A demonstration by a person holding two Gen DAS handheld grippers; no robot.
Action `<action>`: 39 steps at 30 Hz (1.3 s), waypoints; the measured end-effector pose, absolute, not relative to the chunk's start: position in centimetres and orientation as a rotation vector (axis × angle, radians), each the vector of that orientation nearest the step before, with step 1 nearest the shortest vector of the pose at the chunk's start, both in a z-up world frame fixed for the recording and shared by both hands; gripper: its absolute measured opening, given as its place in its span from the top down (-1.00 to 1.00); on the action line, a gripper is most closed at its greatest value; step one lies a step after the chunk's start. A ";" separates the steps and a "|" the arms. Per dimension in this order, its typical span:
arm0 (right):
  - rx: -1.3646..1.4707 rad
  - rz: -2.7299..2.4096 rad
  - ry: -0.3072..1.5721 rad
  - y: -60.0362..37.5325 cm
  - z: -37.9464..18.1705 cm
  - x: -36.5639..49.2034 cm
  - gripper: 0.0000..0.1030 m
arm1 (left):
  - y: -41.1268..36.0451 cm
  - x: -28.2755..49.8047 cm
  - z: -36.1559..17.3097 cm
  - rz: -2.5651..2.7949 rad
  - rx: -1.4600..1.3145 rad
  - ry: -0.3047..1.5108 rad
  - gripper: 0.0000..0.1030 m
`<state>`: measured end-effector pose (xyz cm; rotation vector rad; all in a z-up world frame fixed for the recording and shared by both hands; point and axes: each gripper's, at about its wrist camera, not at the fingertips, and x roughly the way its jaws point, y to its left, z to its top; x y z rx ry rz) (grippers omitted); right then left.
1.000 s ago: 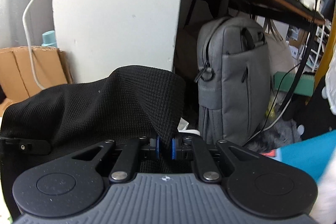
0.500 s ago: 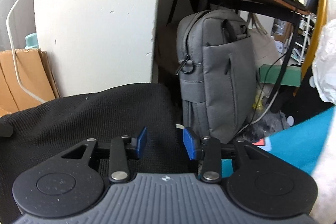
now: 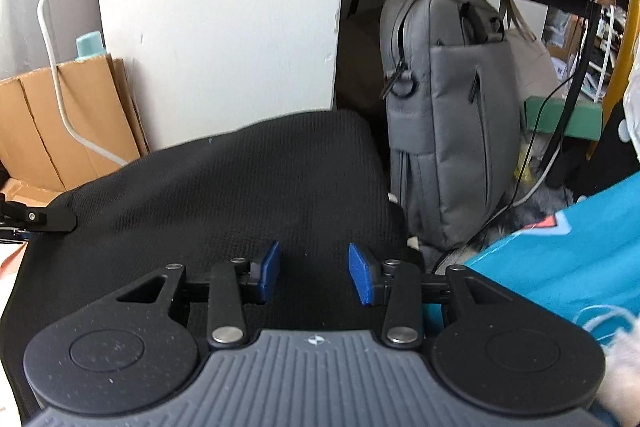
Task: Fold clothes
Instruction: 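Lower the trousers onto the clothes pile and open both grippers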
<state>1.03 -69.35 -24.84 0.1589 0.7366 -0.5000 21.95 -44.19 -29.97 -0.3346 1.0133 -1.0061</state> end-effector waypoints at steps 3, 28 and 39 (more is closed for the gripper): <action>0.158 -0.514 0.750 -69.6 -25.2 1.2 0.17 | -44.3 22.3 -30.7 -0.992 -0.353 1.038 0.18; 0.208 -0.345 0.746 -62.7 -23.5 -4.1 0.17 | -43.1 19.6 -24.2 -1.145 -0.126 0.839 0.36; 0.199 -0.343 0.775 -62.4 -24.3 -6.0 0.11 | -43.5 20.2 -27.2 -1.084 -0.109 0.933 0.58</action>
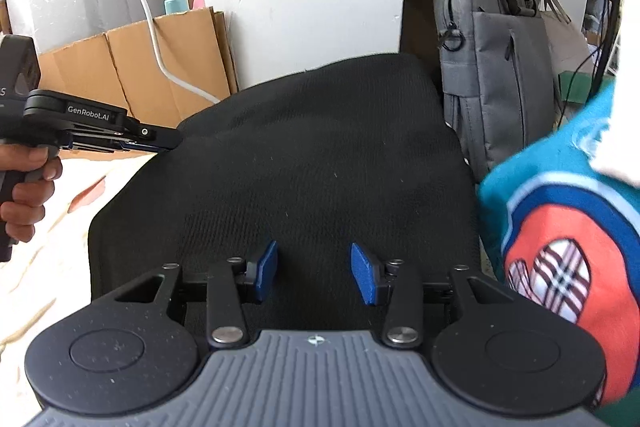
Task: Fold clothes
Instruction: 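Lower the trousers onto the clothes pile and open both grippers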
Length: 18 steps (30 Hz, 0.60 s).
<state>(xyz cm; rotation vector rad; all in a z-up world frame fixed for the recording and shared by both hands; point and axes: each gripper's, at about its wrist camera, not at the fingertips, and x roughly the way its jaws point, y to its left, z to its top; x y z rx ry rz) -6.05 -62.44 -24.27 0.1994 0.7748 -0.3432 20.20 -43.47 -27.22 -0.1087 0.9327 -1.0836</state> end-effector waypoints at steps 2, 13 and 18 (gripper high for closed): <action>0.206 -0.342 0.774 -62.4 -24.3 -7.0 0.10 | -43.1 20.2 -26.6 -1.096 -0.089 0.924 0.58; 0.190 -0.378 0.815 -61.5 -24.3 -11.2 0.09 | -42.0 15.0 -23.6 -1.233 0.037 0.890 0.52; 0.181 -0.412 0.835 -61.1 -24.0 -13.4 0.09 | -40.8 12.3 -24.8 -1.264 0.082 0.952 0.30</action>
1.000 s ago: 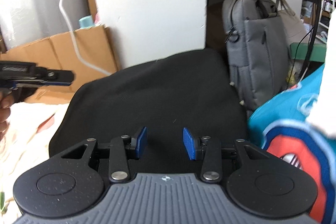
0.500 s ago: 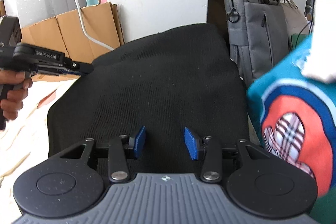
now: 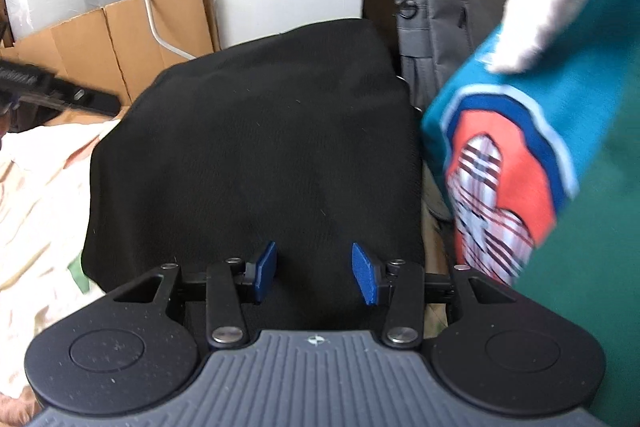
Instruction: Fold clothes
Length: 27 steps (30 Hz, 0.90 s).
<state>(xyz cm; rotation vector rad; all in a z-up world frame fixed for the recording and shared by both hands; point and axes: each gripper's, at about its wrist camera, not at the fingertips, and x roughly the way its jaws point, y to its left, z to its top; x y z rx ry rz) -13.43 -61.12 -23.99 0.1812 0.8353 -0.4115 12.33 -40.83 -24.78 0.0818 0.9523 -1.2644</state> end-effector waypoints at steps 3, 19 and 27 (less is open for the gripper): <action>0.178 -0.422 0.860 -60.8 -24.0 -15.0 0.09 | -40.2 11.4 -26.2 -1.279 0.111 1.000 0.25; 0.465 -0.390 0.895 -60.0 -25.0 -19.6 0.09 | -39.7 7.1 -31.2 -1.332 0.247 1.076 0.01; 0.433 -0.355 0.906 -58.8 -25.5 -18.7 0.12 | -40.4 6.5 -31.6 -1.363 0.257 1.090 0.63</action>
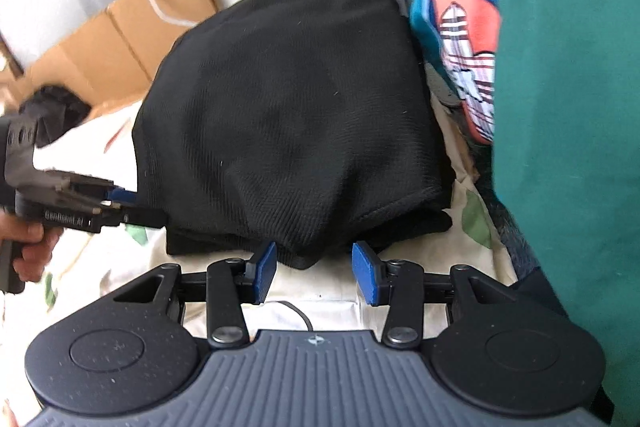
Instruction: Fold clothes
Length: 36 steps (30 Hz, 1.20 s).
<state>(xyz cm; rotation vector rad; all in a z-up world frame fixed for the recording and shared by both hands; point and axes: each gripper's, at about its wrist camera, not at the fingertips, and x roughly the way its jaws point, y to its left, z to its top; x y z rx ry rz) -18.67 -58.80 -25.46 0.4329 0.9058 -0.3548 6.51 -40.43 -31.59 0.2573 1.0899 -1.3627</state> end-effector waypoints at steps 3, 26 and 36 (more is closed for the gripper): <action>0.418 -0.346 0.905 -58.5 -25.7 -18.5 0.68 | -40.1 6.6 -31.4 -1.386 0.252 1.093 0.81; 0.317 -0.375 0.992 -58.3 -26.1 -19.4 0.65 | -36.9 10.2 -30.5 -1.319 0.248 1.134 0.71; 0.224 -0.490 0.903 -59.7 -23.6 -18.1 0.28 | -37.5 13.4 -25.4 -1.292 0.055 0.950 0.65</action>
